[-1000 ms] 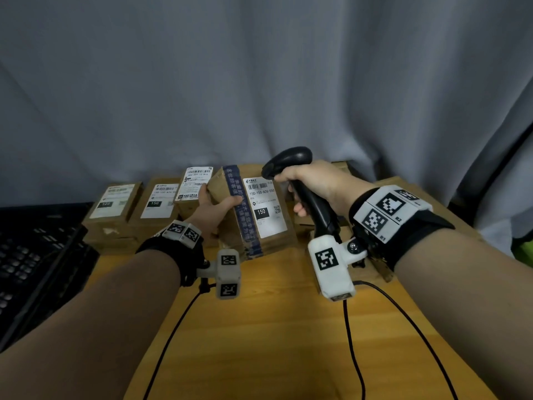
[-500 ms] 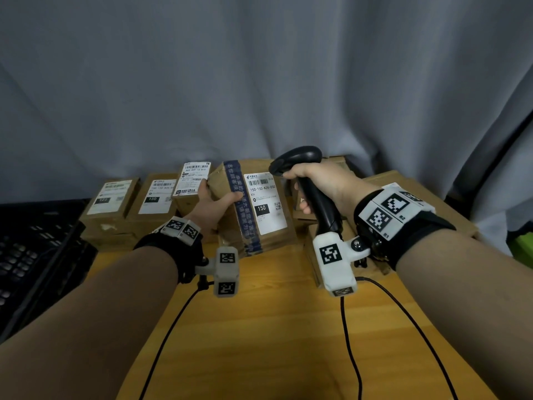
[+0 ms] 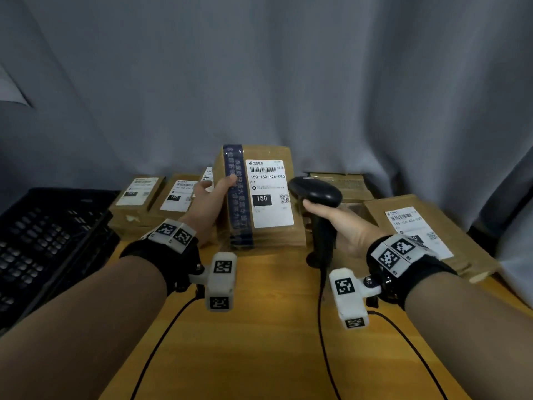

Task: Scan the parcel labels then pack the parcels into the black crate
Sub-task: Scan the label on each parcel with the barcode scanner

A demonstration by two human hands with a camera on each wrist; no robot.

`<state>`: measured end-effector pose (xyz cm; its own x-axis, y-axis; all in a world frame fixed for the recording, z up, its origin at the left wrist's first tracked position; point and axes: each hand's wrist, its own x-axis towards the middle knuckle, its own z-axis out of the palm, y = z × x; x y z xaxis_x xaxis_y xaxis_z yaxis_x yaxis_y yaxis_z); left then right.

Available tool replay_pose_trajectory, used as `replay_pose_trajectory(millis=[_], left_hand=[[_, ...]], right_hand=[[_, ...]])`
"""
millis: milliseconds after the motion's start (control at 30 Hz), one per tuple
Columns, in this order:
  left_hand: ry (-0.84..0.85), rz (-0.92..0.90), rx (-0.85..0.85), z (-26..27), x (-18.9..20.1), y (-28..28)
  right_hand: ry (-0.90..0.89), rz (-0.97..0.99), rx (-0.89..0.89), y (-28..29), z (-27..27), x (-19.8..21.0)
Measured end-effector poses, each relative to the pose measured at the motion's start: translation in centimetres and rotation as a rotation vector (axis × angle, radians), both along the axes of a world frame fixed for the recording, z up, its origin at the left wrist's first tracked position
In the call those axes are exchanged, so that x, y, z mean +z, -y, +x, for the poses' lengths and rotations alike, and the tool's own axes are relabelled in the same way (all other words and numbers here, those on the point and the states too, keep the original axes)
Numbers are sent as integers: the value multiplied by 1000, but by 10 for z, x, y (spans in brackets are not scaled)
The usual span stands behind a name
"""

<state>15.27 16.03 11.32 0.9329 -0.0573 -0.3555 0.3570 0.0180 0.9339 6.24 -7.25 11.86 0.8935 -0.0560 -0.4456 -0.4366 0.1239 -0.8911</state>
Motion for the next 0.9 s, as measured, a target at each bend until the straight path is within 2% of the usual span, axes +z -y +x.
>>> replay_pose_trajectory(millis=[67, 167, 333, 467, 567, 667, 767, 900], left_hand=[[26, -30, 41, -4, 3, -4], [21, -52, 14, -8, 5, -12], [92, 32, -227, 3, 6, -41], [51, 131, -306, 24, 12, -95], [-33, 103, -278, 36, 17, -141], [-49, 108, -211, 49, 16, -180], [-66, 159, -51, 71, 6, -204], [-60, 185, 59, 97, -9, -221]], right_hand=[[6, 65, 74, -6, -1, 3], [68, 72, 129, -24, 5, 5], [166, 115, 41, -57, 30, 1], [222, 171, 9, -96, 59, 8], [233, 186, 51, -133, 80, 14], [264, 60, 73, -173, 96, 18], [286, -71, 25, -206, 107, 14], [267, -102, -67, -225, 117, 1]])
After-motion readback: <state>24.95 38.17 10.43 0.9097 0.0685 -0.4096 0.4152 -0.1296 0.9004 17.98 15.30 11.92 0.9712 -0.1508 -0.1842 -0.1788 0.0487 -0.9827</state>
